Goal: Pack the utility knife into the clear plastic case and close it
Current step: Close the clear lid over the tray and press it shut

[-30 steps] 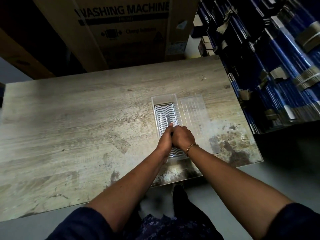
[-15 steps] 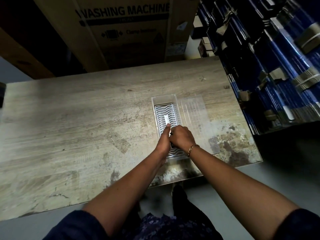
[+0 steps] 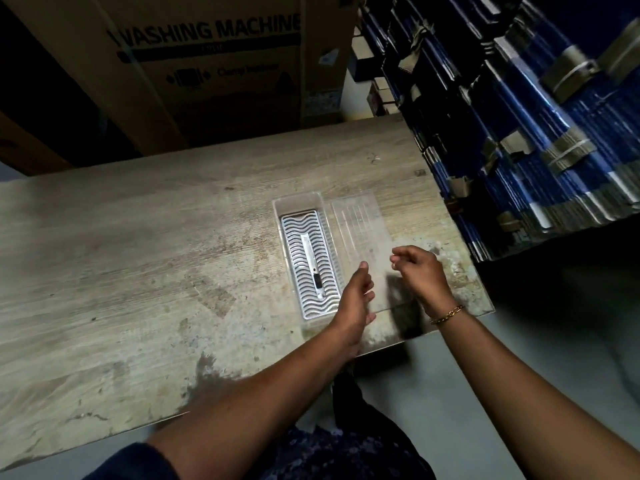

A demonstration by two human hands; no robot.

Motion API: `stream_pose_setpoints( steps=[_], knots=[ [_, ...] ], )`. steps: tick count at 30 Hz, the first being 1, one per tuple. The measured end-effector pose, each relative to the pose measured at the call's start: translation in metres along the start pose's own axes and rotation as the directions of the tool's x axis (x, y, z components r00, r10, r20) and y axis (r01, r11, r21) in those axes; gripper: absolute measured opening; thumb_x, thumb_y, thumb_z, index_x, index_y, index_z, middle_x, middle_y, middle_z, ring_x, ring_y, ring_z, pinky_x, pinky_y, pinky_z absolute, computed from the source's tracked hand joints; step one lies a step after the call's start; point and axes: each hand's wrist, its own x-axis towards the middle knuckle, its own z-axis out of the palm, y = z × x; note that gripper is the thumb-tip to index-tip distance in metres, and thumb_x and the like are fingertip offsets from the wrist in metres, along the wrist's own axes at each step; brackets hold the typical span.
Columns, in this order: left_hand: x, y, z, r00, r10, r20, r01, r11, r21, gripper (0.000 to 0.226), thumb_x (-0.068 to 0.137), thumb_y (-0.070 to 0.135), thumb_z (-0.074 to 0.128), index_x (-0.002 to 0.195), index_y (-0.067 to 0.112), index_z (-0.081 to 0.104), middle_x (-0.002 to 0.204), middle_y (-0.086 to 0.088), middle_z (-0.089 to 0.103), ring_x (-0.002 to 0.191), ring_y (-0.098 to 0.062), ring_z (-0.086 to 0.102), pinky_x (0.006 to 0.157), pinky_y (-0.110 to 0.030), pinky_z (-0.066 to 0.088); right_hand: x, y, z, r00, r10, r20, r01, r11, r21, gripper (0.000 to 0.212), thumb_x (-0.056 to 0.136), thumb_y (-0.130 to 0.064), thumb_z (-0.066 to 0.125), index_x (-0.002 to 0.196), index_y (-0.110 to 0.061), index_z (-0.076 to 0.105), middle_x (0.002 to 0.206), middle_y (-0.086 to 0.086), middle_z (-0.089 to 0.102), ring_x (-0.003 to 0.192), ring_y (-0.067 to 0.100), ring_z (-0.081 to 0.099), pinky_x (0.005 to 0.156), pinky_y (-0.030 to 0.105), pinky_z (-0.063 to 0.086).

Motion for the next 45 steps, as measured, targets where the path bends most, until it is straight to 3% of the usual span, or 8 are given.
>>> stream_pose_setpoints(
  steps=[7, 11, 15, 19, 28, 34, 39, 45],
  knots=[
    [0.025, -0.021, 0.018, 0.987, -0.156, 0.031, 0.157, 0.988, -0.007, 0.094, 0.084, 0.085, 0.034, 0.160, 0.034, 0.017, 0.169, 0.007, 0.010, 0.156, -0.022, 0.013, 0.125, -0.050, 0.013, 0.003, 0.044, -0.018, 0.990, 0.140, 0.030, -0.129, 0.964, -0.234, 0.032, 0.086, -0.011, 0.060, 0.116, -0.010, 0.070, 0.120, 0.011, 0.070, 0.113, 0.030, 0.064, 0.100, 0.039, 0.050],
    [0.118, -0.093, 0.004, 0.982, -0.176, -0.069, 0.174, 0.984, -0.030, 0.125, 0.042, 0.107, 0.045, 0.151, 0.046, 0.034, 0.165, 0.008, 0.029, 0.149, -0.023, 0.034, 0.120, -0.057, 0.023, 0.003, 0.055, -0.020, 0.985, 0.167, 0.046, -0.146, 0.944, -0.295, 0.028, 0.082, -0.008, 0.061, 0.108, -0.005, 0.070, 0.112, 0.015, 0.071, 0.105, 0.031, 0.064, 0.090, 0.034, 0.049],
    [0.169, -0.136, -0.004, 0.971, -0.160, -0.178, 0.171, 0.984, 0.047, 0.128, 0.038, 0.110, 0.040, 0.149, 0.046, 0.037, 0.162, 0.005, 0.036, 0.145, -0.025, 0.040, 0.117, -0.058, 0.027, 0.002, 0.061, -0.020, 0.984, 0.168, 0.053, -0.146, 0.946, -0.289, 0.025, 0.083, -0.009, 0.061, 0.106, -0.005, 0.071, 0.107, 0.015, 0.072, 0.102, 0.031, 0.065, 0.084, 0.031, 0.047],
    [0.130, -0.095, 0.009, 0.977, -0.139, -0.163, 0.151, 0.986, 0.066, 0.138, 0.035, 0.109, 0.041, 0.153, 0.039, 0.032, 0.163, 0.001, 0.036, 0.142, -0.029, 0.044, 0.116, -0.058, 0.031, 0.002, 0.061, -0.019, 0.982, 0.173, 0.080, -0.145, 0.949, -0.279, 0.029, 0.086, -0.011, 0.059, 0.113, -0.010, 0.071, 0.115, 0.011, 0.072, 0.108, 0.028, 0.064, 0.088, 0.029, 0.046],
    [0.027, -0.023, 0.029, 0.992, -0.030, -0.120, 0.045, 0.991, 0.122, 0.074, 0.090, 0.048, 0.060, 0.150, 0.012, 0.037, 0.157, -0.007, 0.040, 0.138, -0.031, 0.045, 0.112, -0.043, 0.039, 0.011, 0.075, -0.027, 0.979, 0.189, 0.074, -0.173, 0.968, -0.181, 0.030, 0.071, -0.017, 0.058, 0.097, -0.018, 0.073, 0.093, 0.002, 0.075, 0.088, 0.026, 0.069, 0.084, 0.041, 0.055],
    [0.019, -0.013, 0.019, 0.971, 0.151, -0.183, -0.094, 0.953, 0.289, 0.062, 0.094, 0.015, 0.066, 0.149, 0.001, 0.040, 0.141, -0.010, 0.053, 0.121, -0.020, 0.053, 0.087, -0.024, 0.039, -0.001, 0.041, -0.033, 0.961, 0.256, 0.101, -0.267, 0.956, 0.120, 0.027, 0.086, 0.004, 0.059, 0.105, -0.014, 0.068, 0.090, 0.002, 0.067, 0.075, 0.018, 0.062, 0.068, 0.031, 0.053],
    [0.016, -0.002, -0.002, 0.934, 0.234, -0.270, -0.160, 0.950, 0.268, 0.063, 0.090, 0.007, 0.069, 0.149, 0.011, 0.047, 0.121, 0.001, 0.061, 0.117, -0.025, 0.062, 0.105, -0.046, 0.050, -0.008, 0.021, -0.030, 0.970, 0.212, 0.123, -0.237, 0.936, 0.261, 0.030, 0.087, 0.006, 0.059, 0.112, -0.010, 0.067, 0.102, 0.006, 0.067, 0.076, 0.018, 0.062, 0.060, 0.021, 0.055],
    [0.008, 0.016, -0.032, 0.838, 0.447, -0.314, -0.351, 0.881, 0.317, 0.038, 0.089, 0.005, 0.067, 0.125, 0.016, 0.069, 0.110, -0.004, 0.067, 0.085, -0.020, 0.065, 0.088, -0.047, 0.058, -0.020, -0.010, -0.013, 0.985, 0.095, 0.141, -0.140, 0.925, 0.354, 0.028, 0.084, 0.004, 0.067, 0.102, -0.018, 0.070, 0.098, 0.002, 0.062, 0.081, 0.014, 0.063, 0.067, 0.028, 0.056]
  ],
)
